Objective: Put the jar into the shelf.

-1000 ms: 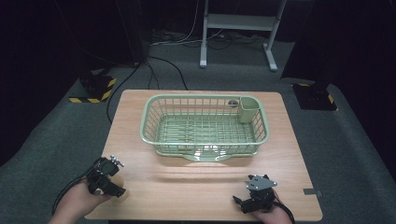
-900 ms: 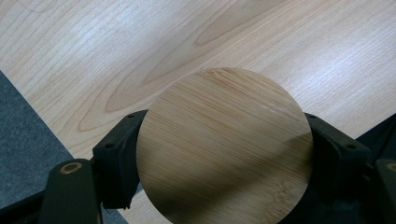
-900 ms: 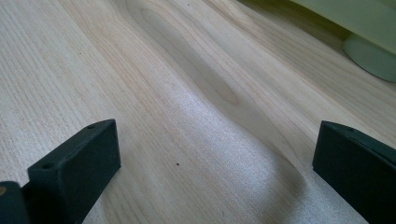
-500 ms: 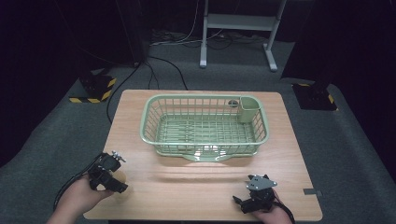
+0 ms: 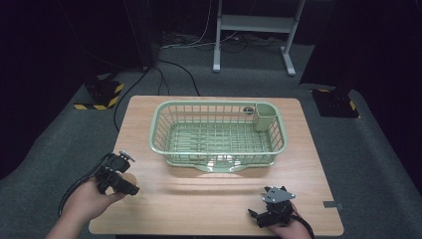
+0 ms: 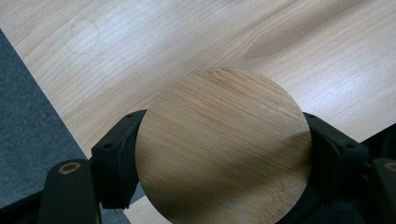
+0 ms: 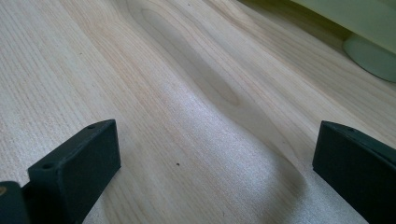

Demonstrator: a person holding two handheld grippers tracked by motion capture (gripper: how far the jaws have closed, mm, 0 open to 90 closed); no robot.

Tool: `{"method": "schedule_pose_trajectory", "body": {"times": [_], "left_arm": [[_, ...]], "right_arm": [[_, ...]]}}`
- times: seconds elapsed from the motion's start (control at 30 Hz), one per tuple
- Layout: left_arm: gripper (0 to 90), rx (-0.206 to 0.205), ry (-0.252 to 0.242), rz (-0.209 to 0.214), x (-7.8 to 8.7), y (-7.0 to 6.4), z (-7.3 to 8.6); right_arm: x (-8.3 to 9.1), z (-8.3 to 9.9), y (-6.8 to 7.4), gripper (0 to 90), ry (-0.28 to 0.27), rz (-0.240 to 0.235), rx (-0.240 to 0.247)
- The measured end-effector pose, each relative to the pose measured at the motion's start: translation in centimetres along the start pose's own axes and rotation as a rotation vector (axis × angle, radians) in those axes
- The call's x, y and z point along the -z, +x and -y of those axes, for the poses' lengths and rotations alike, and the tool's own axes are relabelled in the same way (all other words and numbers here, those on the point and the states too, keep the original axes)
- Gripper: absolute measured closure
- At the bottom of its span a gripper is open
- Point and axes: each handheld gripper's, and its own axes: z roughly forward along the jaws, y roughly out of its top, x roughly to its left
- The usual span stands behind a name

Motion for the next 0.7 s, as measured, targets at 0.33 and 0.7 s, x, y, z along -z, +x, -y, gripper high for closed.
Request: {"method": "schedule_pose_trajectory", "body": {"times": [0.33, 0.7], "left_arm": [[24.1, -0.003, 0.029, -0.016, 1.7, -0.4, -1.7], [24.1, -0.024, 0.066, -0.017, 3.9, -0.7, -4.1]], "right_arm": [[0.0, 0.0, 0.0, 0.4, 0.0, 0.0, -0.001], [0.0, 0.0, 0.0, 0.4, -0.001, -0.002, 0.0]]}}
